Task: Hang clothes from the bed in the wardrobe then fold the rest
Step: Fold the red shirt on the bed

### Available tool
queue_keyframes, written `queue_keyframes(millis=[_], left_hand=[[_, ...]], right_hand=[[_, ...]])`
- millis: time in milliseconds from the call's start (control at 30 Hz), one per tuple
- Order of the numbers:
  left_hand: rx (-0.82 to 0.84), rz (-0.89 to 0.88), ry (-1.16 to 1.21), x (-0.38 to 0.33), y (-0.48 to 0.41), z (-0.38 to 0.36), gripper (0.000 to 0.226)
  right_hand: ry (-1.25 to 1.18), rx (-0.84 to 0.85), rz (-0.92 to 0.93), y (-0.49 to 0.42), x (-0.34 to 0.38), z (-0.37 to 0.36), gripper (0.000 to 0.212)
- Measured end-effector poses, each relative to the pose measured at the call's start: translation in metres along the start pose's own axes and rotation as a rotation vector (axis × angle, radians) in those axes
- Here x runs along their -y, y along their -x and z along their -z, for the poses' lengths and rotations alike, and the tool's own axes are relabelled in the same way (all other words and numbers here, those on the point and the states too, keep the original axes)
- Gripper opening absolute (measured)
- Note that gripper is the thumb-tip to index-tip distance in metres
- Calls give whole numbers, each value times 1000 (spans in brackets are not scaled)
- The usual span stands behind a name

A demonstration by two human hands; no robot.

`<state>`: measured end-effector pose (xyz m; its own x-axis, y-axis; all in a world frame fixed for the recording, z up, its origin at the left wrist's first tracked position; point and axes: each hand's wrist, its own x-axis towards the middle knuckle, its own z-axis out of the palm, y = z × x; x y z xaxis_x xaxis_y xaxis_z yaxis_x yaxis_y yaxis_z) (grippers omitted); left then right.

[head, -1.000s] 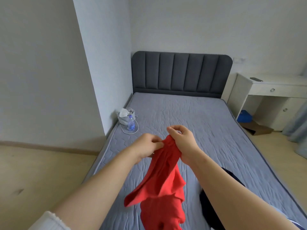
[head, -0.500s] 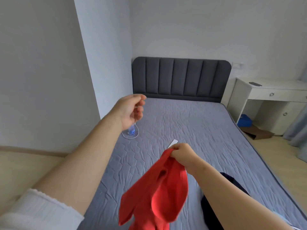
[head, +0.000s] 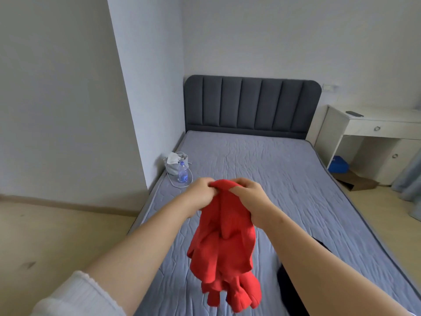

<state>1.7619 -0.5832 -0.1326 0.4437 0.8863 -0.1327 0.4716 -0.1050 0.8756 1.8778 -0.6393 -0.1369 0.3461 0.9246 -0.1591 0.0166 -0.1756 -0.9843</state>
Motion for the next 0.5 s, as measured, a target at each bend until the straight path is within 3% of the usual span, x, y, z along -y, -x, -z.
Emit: queue_keyframes(millis=[67,200,267,333,400,467,500], left_hand=[[-105,54,242,-7,-4,5,23],[-188,139,838,-31,-9,23,27],[-171,189,1026,-39,-9,31,25],[-174,199,1164,-39,-9,38,23],[-158,134,1196,-36,-7,39,19],[-181,21,933,-28,-11,37,12],[-199,-29,729,-21,-11,36,27]], right_hand=[[84,40,-28,6,-11,4,20],[107,272,-234,16,-30,9,48],[83,375,-239,17,-30,10,43],[139,339,-149,14,-29,7,29],[120,196,-85,9,-26,1,18],[-23,70,-104,2,-23,-6,20],[-156,21,-127,-2,-21,-8,20]])
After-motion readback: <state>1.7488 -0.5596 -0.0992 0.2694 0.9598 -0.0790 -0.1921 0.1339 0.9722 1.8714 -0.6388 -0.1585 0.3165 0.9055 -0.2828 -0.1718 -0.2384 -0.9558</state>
